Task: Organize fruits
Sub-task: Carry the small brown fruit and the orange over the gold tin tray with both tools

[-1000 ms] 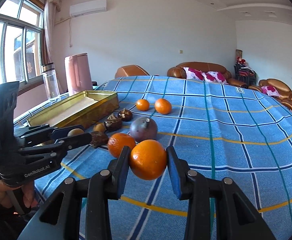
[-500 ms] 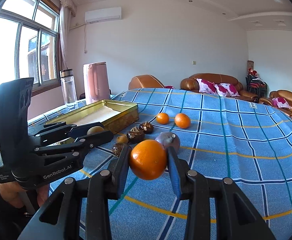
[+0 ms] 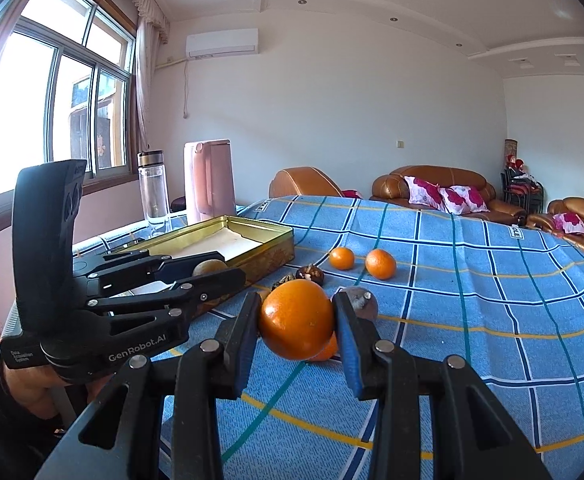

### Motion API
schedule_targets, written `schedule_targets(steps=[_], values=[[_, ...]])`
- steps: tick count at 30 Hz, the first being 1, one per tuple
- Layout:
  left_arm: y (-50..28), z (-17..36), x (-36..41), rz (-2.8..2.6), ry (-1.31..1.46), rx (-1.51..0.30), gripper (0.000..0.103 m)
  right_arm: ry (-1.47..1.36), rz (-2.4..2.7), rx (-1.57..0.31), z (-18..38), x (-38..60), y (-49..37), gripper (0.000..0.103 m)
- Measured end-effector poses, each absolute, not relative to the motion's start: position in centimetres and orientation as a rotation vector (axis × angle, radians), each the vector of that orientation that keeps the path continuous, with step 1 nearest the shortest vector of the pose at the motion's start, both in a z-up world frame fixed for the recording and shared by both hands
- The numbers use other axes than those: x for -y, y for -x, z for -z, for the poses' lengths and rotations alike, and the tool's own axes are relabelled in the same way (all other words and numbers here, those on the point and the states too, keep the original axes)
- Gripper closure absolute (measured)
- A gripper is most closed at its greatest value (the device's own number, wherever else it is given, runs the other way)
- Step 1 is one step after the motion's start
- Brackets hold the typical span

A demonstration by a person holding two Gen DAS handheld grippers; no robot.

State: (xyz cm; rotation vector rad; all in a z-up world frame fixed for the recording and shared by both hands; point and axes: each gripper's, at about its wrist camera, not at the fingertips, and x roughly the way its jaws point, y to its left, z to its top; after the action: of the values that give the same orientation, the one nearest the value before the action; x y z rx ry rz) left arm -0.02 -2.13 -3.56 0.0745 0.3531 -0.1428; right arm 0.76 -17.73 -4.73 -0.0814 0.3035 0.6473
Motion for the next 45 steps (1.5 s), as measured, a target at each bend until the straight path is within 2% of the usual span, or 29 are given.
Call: schedule_targets(steps=[27,45], values=[[1.2,2.4,1.5,0.092,-0.096,-0.272,0.076,0.098,-0.669,-0.220,3.8,17.0,-0.2,0.064],[-0.3,1.6,-3.3,0.005,-0.068,-0.294,0.076,0.150,-0.730,-0.198,1.9,12.5,-2.5,0.064]])
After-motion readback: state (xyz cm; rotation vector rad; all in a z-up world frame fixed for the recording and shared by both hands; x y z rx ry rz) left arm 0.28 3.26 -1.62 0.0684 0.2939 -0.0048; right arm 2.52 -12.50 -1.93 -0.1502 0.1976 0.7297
